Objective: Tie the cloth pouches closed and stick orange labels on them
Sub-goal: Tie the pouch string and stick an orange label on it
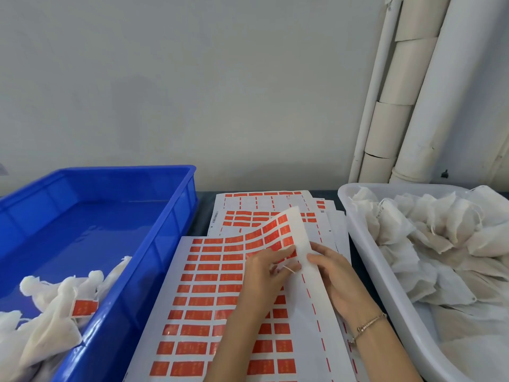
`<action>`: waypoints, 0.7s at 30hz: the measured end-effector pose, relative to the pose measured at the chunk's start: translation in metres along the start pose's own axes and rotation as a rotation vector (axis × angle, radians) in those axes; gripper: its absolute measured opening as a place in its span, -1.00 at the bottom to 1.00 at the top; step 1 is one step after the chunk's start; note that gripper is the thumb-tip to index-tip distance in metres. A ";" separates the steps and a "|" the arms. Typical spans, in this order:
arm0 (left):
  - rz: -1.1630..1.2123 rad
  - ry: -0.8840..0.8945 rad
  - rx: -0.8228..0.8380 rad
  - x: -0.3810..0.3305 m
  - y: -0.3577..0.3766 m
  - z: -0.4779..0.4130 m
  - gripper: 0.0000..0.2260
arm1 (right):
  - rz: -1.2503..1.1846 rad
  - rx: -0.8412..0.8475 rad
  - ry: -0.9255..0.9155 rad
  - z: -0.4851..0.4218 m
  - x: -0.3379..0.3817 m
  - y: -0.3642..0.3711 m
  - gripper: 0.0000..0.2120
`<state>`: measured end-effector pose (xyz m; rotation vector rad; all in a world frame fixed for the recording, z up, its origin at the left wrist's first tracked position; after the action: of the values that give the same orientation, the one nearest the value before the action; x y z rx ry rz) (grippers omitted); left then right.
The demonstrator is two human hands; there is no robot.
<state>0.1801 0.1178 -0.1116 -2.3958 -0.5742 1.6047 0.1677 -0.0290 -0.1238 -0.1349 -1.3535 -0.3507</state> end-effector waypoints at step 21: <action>-0.091 0.086 -0.055 0.001 -0.003 0.000 -0.76 | 0.038 -0.016 -0.003 0.004 0.003 0.002 -0.80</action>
<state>0.1801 0.1212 -0.1107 -2.4270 -0.7091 1.4592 0.1653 -0.0267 -0.1203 -0.1744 -1.3498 -0.3294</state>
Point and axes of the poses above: each hand's wrist, its own z-axis away from the middle knuckle, its own y-axis out of the palm, x = y × z, the point moved 5 cm from there along -z, towards the middle knuckle, and after that the axes turned 11 degrees about -x, right-handed, at the moved point
